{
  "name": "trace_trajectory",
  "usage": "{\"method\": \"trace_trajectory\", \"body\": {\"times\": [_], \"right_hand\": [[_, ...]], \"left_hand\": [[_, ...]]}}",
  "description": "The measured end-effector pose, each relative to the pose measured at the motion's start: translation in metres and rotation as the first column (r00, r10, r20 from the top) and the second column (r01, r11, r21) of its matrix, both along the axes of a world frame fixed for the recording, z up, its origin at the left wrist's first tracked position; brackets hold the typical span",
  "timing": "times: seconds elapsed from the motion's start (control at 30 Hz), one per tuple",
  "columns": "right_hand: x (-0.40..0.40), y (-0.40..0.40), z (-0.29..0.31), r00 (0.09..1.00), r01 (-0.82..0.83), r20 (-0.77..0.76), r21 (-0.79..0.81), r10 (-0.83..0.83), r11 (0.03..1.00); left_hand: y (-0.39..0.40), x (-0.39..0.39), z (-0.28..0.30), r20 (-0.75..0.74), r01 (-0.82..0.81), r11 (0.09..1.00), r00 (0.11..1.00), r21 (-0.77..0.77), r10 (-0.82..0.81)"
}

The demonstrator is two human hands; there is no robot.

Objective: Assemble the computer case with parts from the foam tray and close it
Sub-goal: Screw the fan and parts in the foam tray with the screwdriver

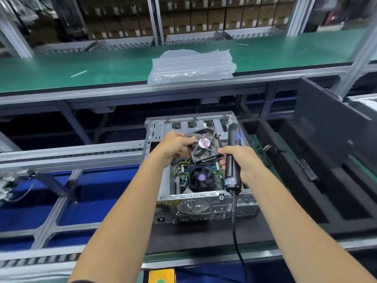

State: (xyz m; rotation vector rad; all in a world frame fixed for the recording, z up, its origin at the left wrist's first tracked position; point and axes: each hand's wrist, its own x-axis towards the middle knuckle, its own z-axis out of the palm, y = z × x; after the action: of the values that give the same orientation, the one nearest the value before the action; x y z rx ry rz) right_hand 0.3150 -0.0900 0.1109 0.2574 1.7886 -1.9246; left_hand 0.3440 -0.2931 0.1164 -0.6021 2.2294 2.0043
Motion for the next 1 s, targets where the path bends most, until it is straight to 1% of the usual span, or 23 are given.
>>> {"method": "trace_trajectory", "body": {"times": [0.03,0.13,0.23,0.33,0.4,0.53,0.67,0.73,0.8,0.87,0.93,1.0], "right_hand": [[0.0,0.0,-0.001,1.0,-0.028,0.002,0.017,0.028,0.999],[0.003,0.0,-0.002,0.992,-0.125,-0.018,0.063,0.126,0.99],[0.0,0.004,-0.002,0.989,-0.116,-0.077,0.109,0.125,0.987],[-0.011,0.013,0.003,0.986,-0.11,-0.109,0.13,0.124,0.985],[-0.018,0.019,0.004,0.979,-0.134,-0.129,0.179,0.158,0.975],[-0.027,0.024,0.003,0.962,-0.216,-0.111,0.259,0.251,0.941],[-0.027,0.023,-0.005,0.944,-0.293,-0.061,0.29,0.324,0.911],[-0.027,0.022,-0.009,0.931,-0.336,-0.038,0.3,0.364,0.893],[-0.027,0.022,-0.013,0.919,-0.37,-0.023,0.3,0.394,0.879],[-0.027,0.02,-0.016,0.91,-0.39,-0.018,0.297,0.413,0.872],[-0.028,0.02,-0.02,0.903,-0.41,0.0,0.296,0.429,0.863],[-0.03,0.019,-0.022,0.896,-0.43,0.024,0.3,0.444,0.851]], "left_hand": [[0.0,-0.001,-0.002,-0.016,-0.012,1.0,1.0,0.003,0.012],[0.0,-0.002,-0.001,-0.073,-0.042,0.992,0.997,-0.12,0.034],[-0.003,-0.002,0.003,-0.146,-0.01,0.973,0.989,-0.23,-0.024],[-0.002,0.002,0.007,-0.096,0.132,0.928,0.98,-0.349,-0.176],[0.006,0.004,0.003,-0.044,0.225,0.885,0.963,-0.408,-0.266],[0.021,0.004,-0.01,0.073,0.394,0.757,0.904,-0.521,-0.421],[0.026,0.005,-0.014,0.212,0.551,0.653,0.824,-0.519,-0.526],[0.026,0.007,-0.013,0.258,0.615,0.629,0.781,-0.475,-0.569],[0.025,0.009,-0.013,0.285,0.639,0.632,0.766,-0.44,-0.576],[0.024,0.01,-0.014,0.295,0.633,0.644,0.772,-0.43,-0.563],[0.026,0.011,-0.017,0.279,0.625,0.665,0.78,-0.41,-0.561],[0.03,0.013,-0.021,0.254,0.638,0.668,0.768,-0.382,-0.588]]}}
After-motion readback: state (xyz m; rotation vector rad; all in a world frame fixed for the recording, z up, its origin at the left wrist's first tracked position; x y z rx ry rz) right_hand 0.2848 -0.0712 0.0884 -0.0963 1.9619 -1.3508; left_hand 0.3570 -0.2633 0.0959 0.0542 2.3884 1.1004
